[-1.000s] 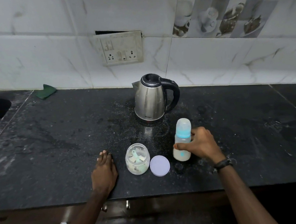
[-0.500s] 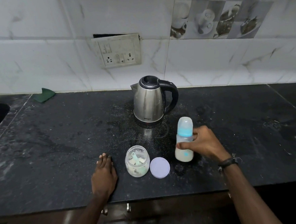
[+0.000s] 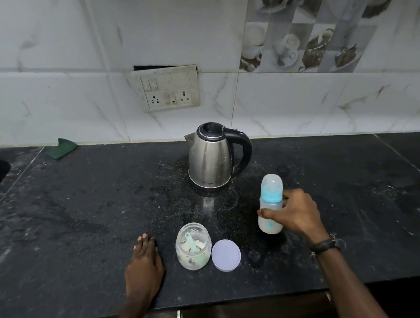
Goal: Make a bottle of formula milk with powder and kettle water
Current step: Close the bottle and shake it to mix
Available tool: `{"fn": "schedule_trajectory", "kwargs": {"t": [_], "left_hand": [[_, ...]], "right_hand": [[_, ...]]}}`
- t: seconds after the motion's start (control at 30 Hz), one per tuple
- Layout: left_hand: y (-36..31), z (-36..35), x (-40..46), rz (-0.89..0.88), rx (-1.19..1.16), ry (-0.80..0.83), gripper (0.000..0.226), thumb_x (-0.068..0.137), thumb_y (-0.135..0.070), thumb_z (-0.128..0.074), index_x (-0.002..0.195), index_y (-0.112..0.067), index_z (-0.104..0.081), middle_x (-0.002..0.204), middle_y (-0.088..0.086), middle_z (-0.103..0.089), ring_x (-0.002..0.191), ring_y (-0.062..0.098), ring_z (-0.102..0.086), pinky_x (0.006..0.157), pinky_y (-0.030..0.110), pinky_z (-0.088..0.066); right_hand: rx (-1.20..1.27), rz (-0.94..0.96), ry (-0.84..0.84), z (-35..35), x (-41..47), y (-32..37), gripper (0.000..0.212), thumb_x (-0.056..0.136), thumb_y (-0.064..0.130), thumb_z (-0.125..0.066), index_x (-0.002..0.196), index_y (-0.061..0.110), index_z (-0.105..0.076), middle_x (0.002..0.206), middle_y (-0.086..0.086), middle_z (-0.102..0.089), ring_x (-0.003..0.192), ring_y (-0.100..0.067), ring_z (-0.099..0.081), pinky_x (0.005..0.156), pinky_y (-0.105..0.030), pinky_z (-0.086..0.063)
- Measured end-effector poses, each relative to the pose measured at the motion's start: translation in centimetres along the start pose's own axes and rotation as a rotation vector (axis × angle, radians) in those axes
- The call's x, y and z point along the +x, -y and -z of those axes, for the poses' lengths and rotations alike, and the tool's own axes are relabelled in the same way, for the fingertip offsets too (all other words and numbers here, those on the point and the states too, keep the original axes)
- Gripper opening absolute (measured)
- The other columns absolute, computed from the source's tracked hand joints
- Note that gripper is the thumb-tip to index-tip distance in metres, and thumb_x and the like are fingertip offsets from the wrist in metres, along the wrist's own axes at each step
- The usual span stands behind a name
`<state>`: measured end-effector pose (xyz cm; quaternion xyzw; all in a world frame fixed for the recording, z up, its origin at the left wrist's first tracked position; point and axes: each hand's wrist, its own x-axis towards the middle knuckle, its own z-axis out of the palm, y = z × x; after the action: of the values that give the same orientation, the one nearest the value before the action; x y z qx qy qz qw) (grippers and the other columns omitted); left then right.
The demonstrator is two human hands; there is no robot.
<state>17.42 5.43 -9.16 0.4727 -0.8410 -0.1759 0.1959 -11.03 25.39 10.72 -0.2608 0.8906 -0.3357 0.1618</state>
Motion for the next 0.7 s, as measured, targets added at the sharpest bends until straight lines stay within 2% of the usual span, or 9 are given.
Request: {"fn": "schedule_trajectory", "kwargs": {"t": [0.1,0.17,0.23,0.33,0.43,0.53,0.57,0.63,0.7], "left_hand": [[0.08,-0.15,0.04,0.000,0.000,0.003,0.035,0.091,-0.007,-0.064,0.125,-0.002,-0.066,0.141,0.015,-0.057,0.134,0.032,-0.052,0.096,0.051,-0.053],[0.12,-0.17,-0.02,0.001,0.010,0.008,0.035,0.090,-0.007,-0.065,0.125,-0.003,-0.066,0.141,0.015,-0.057,0.133,0.031,-0.052,0.097,0.050,-0.053],[0.13,-0.06,-0.01,0.002,0.012,0.009,0.036,0.090,-0.007,-0.065,0.125,-0.004,-0.066,0.141,0.015,-0.057,0.133,0.031,-0.052,0.096,0.050,-0.053],[0.12,-0.03,-0.01,-0.007,0.006,0.006,0.035,0.089,-0.005,-0.065,0.124,-0.003,-0.066,0.140,0.017,-0.058,0.132,0.032,-0.053,0.096,0.050,-0.053],[0.04,0.04,-0.04,-0.013,0.007,-0.006,0.035,0.088,-0.005,-0.066,0.123,-0.002,-0.067,0.138,0.017,-0.059,0.131,0.033,-0.055,0.096,0.050,-0.053],[0.10,0.00,0.01,-0.018,0.009,-0.003,0.035,0.088,-0.004,-0.066,0.124,-0.002,-0.067,0.138,0.018,-0.059,0.131,0.033,-0.055,0.096,0.049,-0.053],[0.13,-0.03,0.01,-0.020,0.010,-0.003,0.035,0.089,-0.004,-0.065,0.124,-0.002,-0.067,0.138,0.017,-0.059,0.131,0.033,-0.054,0.097,0.049,-0.053],[0.17,-0.09,0.03,-0.019,0.010,-0.003,0.035,0.090,-0.006,-0.064,0.124,-0.003,-0.066,0.139,0.017,-0.058,0.132,0.032,-0.053,0.098,0.049,-0.052],[0.20,-0.08,0.00,-0.018,0.011,-0.001,0.035,0.090,-0.006,-0.063,0.125,-0.002,-0.066,0.140,0.017,-0.058,0.132,0.033,-0.053,0.098,0.049,-0.052]], "right_hand": [[0.076,-0.008,0.100,0.18,0.18,-0.09,0.037,0.058,0.027,-0.093,0.089,0.021,-0.073,0.089,0.001,-0.077,0.079,-0.009,-0.073,0.079,-0.036,-0.060],[-0.028,-0.049,0.055,0.38,0.41,-0.19,0.041,0.055,0.040,-0.091,0.086,0.021,-0.072,0.084,0.004,-0.075,0.077,-0.014,-0.072,0.074,-0.038,-0.059],[-0.090,-0.040,-0.039,0.46,0.39,-0.09,0.050,0.053,0.047,-0.089,0.092,0.022,-0.071,0.086,0.005,-0.073,0.081,-0.017,-0.070,0.073,-0.039,-0.058],[0.023,-0.044,0.047,0.40,0.43,0.14,0.040,0.056,0.035,-0.092,0.088,0.021,-0.074,0.083,0.007,-0.076,0.078,-0.010,-0.072,0.079,-0.041,-0.059],[-0.069,-0.025,-0.024,0.42,0.49,0.27,0.046,0.053,0.044,-0.089,0.090,0.022,-0.072,0.085,0.006,-0.073,0.080,-0.015,-0.069,0.075,-0.038,-0.058],[0.051,-0.006,0.069,0.27,0.49,0.52,0.039,0.057,0.029,-0.092,0.090,0.019,-0.074,0.088,0.003,-0.076,0.080,-0.013,-0.072,0.078,-0.038,-0.059],[0.031,-0.002,0.074,0.21,0.60,0.31,0.037,0.057,0.030,-0.092,0.087,0.018,-0.075,0.085,0.003,-0.077,0.078,-0.013,-0.073,0.078,-0.039,-0.060],[-0.012,-0.016,0.015,0.37,0.85,0.29,0.042,0.052,0.043,-0.089,0.084,0.020,-0.074,0.081,0.006,-0.074,0.076,-0.014,-0.071,0.073,-0.037,-0.059],[0.017,0.022,0.016,0.40,0.67,0.27,0.040,0.056,0.037,-0.090,0.089,0.024,-0.071,0.086,0.005,-0.075,0.078,-0.012,-0.071,0.072,-0.034,-0.058]]}}
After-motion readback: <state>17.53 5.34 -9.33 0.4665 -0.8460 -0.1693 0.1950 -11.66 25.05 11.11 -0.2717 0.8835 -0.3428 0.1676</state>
